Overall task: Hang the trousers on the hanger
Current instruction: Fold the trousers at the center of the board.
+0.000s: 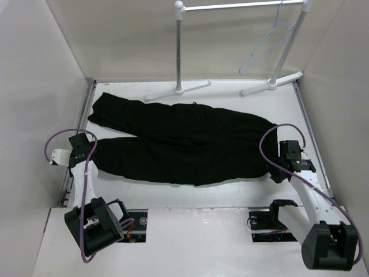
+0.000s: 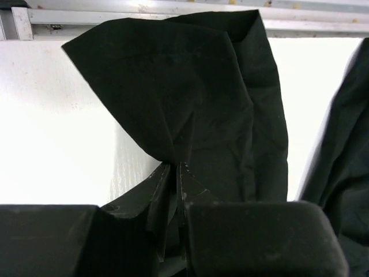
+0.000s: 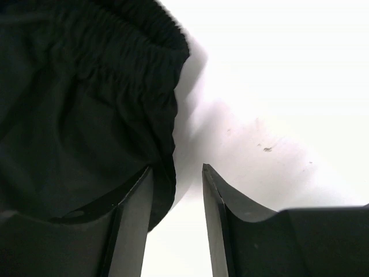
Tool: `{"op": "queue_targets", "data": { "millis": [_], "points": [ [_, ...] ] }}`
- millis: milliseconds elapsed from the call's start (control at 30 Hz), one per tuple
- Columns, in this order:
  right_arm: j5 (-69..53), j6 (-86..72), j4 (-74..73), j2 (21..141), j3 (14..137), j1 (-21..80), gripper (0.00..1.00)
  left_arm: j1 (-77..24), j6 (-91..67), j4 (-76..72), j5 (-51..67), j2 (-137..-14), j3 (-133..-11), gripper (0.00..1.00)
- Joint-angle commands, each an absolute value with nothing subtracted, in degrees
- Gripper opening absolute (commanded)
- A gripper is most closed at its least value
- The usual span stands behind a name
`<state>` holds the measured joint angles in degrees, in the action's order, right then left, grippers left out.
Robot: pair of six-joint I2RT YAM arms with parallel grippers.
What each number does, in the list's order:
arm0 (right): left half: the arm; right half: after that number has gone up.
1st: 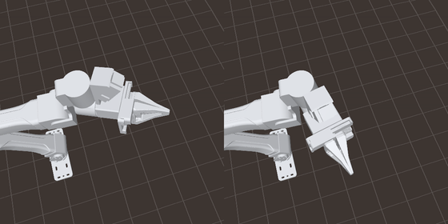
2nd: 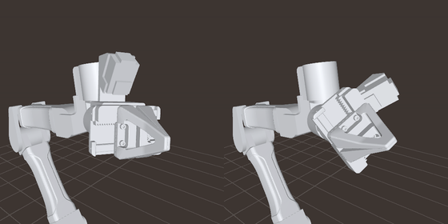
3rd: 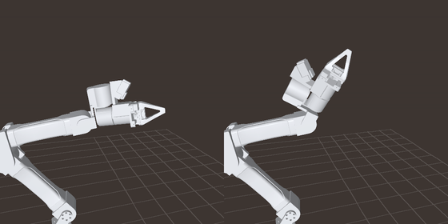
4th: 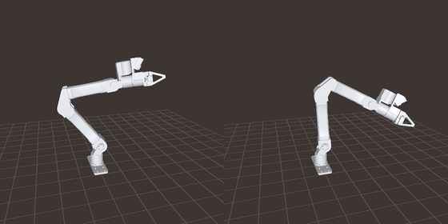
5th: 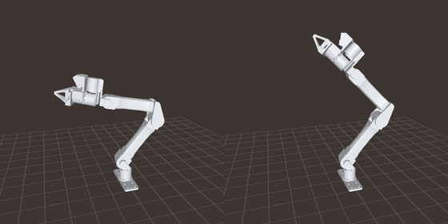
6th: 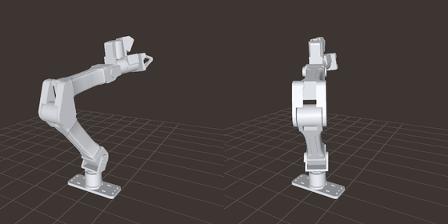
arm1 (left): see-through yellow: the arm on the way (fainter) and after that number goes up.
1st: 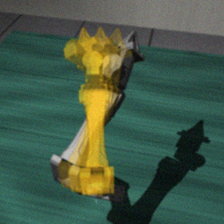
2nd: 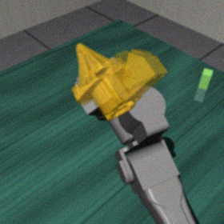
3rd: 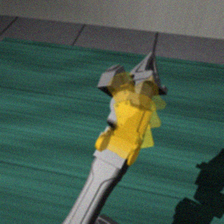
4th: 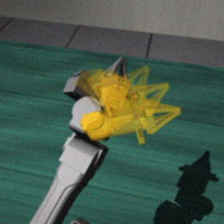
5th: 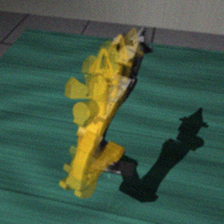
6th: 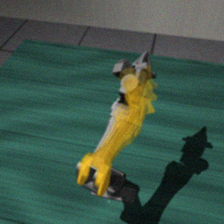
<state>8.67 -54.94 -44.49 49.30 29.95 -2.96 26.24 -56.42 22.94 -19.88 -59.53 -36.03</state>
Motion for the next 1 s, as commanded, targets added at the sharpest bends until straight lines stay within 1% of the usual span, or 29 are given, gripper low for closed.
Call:
{"op": "queue_targets", "data": {
  "millis": [0, 67, 167, 233, 300, 333, 367, 533, 567, 667, 767, 867, 967],
  "points": [
    [12.92, -57.39, -42.2, 52.28, 32.25, -3.12, 0.44, 25.54, -56.42, 22.07, -21.71, -60.82, -35.77, 0.07],
    [12.92, -57.13, -38.61, 55.88, 32.08, -3.12, 0.42, 25.01, -56.69, 21.8, -21.53, -61.78, -35.95, 0.06],
    [11.78, -56.87, -32.19, 60.81, 31.03, -3.47, 0.36, 24.31, -56.69, 21.97, -21.8, -62.49, -37.0, 0.05],
    [10.47, -56.95, -27.53, 63.27, 29.89, -3.56, 0.26, 24.13, -56.78, 22.67, -21.97, -62.58, -37.53, 0.05],
    [9.06, -56.95, -26.45, 63.98, 29.18, -4.09, 0.1, 24.13, -56.69, 23.99, -22.32, -61.44, -37.97, 0.04],
    [8.44, -56.95, -27.41, 63.03, 29.09, -4.44, 0.04, 24.13, -56.6, 25.13, -22.59, -60.65, -38.4, 0.03],
    [8.09, -56.87, -29.25, 61.1, 29.09, -4.7, 0.02, 24.21, -56.34, 26.35, -23.02, -59.77, -38.93, 0.03],
    [7.47, -55.64, -42.69, 45.47, 31.72, -7.33, 0.01, 26.23, -54.41, 33.04, -24.69, -54.68, -43.84, 0.01],
    [7.64, -54.76, -44.63, 44.57, 32.95, -7.86, 0.01, 26.5, -53.36, 34.09, -25.05, -53.97, -45.68, 0.01],
    [7.47, -52.83, -43.61, 45.0, 35.32, -7.34, 0.01, 26.42, -50.11, 36.21, -26.8, -54.4, -52.01, 0.0],
    [8.43, -51.6, -42.36, 47.36, 40.24, -4.27, 0.01, 23.87, -47.73, 36.04, -29.43, -57.9, -58.51, 0.0],
    [9.49, -50.36, -42.28, 50.53, 46.04, -1.11, 0.02, 19.48, -45.1, 35.77, -33.38, -65.8, -66.86, 0.01],
    [9.49, -50.36, -40.7, 54.74, 49.74, -0.57, 0.02, 16.84, -42.29, 34.72, -35.85, -74.67, -75.12, 0.01]
  ]
}}
